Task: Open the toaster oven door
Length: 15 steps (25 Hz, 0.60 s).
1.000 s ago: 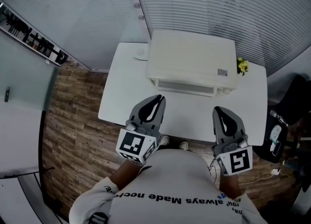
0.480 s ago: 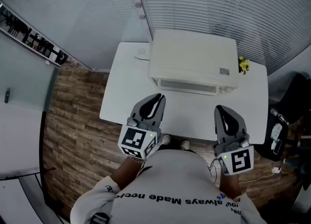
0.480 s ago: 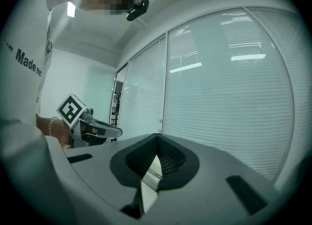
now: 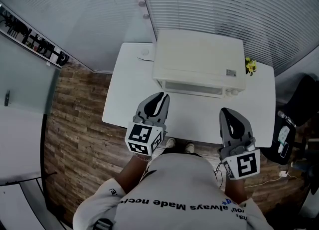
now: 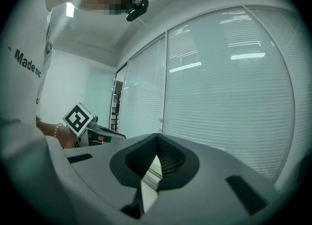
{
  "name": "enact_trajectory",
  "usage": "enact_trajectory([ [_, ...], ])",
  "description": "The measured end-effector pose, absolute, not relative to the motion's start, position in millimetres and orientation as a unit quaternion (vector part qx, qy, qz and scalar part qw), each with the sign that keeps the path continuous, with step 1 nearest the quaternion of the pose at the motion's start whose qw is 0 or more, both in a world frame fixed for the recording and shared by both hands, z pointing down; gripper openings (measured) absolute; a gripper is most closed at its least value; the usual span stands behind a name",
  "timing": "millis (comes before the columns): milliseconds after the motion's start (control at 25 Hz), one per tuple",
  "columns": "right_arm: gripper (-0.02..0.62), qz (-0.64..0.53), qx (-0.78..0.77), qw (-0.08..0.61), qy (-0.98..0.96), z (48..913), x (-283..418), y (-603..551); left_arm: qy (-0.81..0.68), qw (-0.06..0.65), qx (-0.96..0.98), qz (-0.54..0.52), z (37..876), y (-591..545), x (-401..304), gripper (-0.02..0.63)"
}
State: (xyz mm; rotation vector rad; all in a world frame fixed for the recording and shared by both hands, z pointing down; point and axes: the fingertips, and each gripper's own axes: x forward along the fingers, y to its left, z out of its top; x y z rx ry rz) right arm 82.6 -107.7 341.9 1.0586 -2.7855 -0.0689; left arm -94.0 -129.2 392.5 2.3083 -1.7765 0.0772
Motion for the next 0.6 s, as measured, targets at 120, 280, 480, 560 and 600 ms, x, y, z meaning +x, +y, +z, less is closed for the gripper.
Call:
enact_trajectory([
  [120,0.008,-0.023,0.354,0.078,-0.932,341.2,81.9,-108.5,-0.606,0.124,0.785,0.032,401.6,-134.7,-95.4,0.046],
  [280,0.008,-0.022,0.357,0.078,-0.93,340.9,82.3,-111.4,-0.609,0.131,0.781,0.04,413.7,-143.5,-100.9,0.055],
  [480,0.008,-0.021,0.36,0.074,-0.93,341.2,81.6,-115.4,-0.614,0.14,0.776,0.048,428.6,-154.6,-107.9,0.069],
  [560,0.008,-0.019,0.36,0.075,-0.93,342.0,80.6,-116.3,-0.614,0.145,0.774,0.054,436.1,-158.7,-110.1,0.074],
  [600,0.008,-0.019,0.36,0.076,-0.93,342.7,79.8,-117.1,-0.614,0.148,0.773,0.057,440.1,-161.1,-111.3,0.075],
])
